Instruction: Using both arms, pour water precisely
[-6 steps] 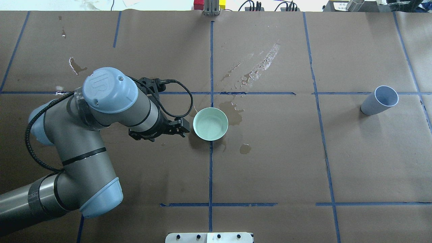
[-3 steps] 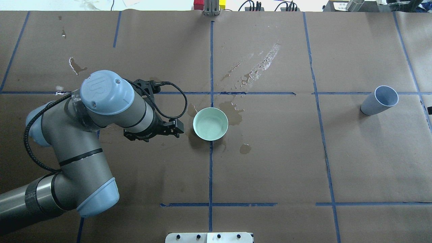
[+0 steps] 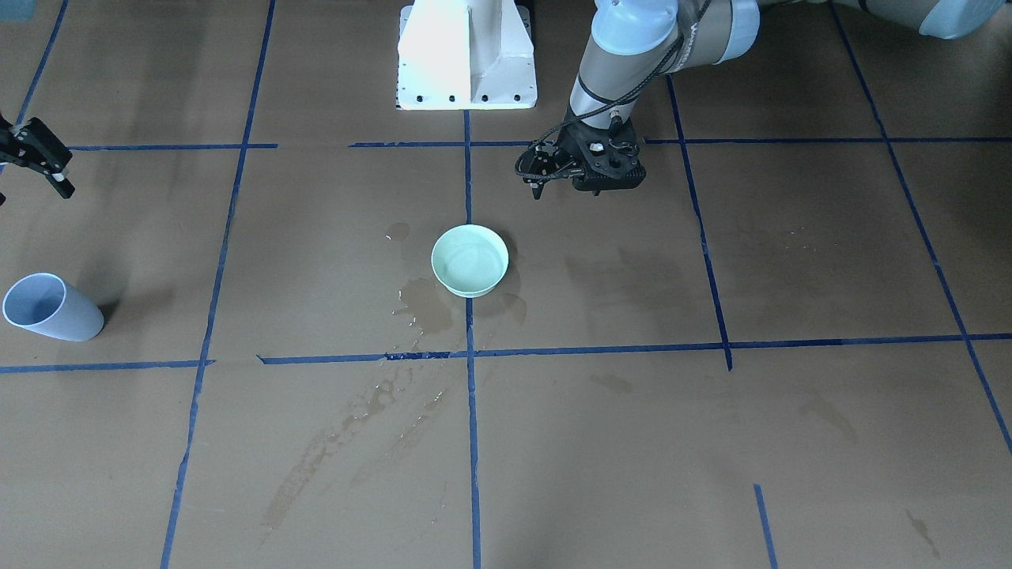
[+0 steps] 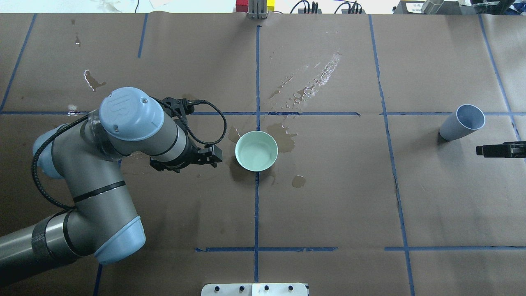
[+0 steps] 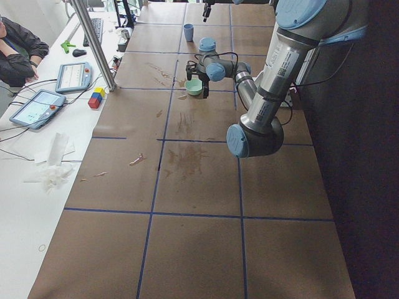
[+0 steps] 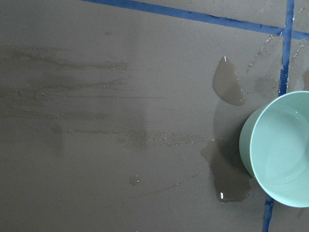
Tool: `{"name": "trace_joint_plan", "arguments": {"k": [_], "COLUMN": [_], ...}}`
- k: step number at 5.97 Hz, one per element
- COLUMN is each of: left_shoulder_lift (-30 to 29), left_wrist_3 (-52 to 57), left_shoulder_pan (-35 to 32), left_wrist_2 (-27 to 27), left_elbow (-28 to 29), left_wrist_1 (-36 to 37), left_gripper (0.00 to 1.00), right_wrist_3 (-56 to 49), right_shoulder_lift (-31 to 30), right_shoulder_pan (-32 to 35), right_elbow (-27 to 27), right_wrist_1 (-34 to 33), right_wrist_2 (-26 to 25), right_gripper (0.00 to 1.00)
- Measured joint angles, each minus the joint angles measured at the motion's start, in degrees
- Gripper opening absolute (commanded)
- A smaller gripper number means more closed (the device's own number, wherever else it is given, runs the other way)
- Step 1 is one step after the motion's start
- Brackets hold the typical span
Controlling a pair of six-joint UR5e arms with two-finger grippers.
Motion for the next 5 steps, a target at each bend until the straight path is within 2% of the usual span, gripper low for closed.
{"name": "trace_joint_plan", "arguments": {"k": [2, 3, 5], "left_shoulder_lift": [0.06, 0.07, 0.12], "left_wrist_3": [-0.04, -0.05, -0.08], "left_shoulder_pan": [0.01, 0.01, 0.01], "left_wrist_2": [0.0, 0.0, 0.0], "left_elbow": [0.04, 0.04, 0.04], "left_wrist_1": [-0.02, -0.02, -0.02], "left_gripper": [1.0, 1.0, 1.0], "right_wrist_3": [2.17, 3.68, 7.76], "right_shoulder_lift": [-1.91, -1.98, -1.65], "right_shoulder_pan": [-4.6, -6.95, -14.53], "right_elbow": [-7.63, -10.96, -12.74], "right_wrist_1": [15.44, 20.84, 23.19], "right_wrist_2": [-9.34, -14.0, -26.8], "right_gripper": [1.0, 1.0, 1.0]}}
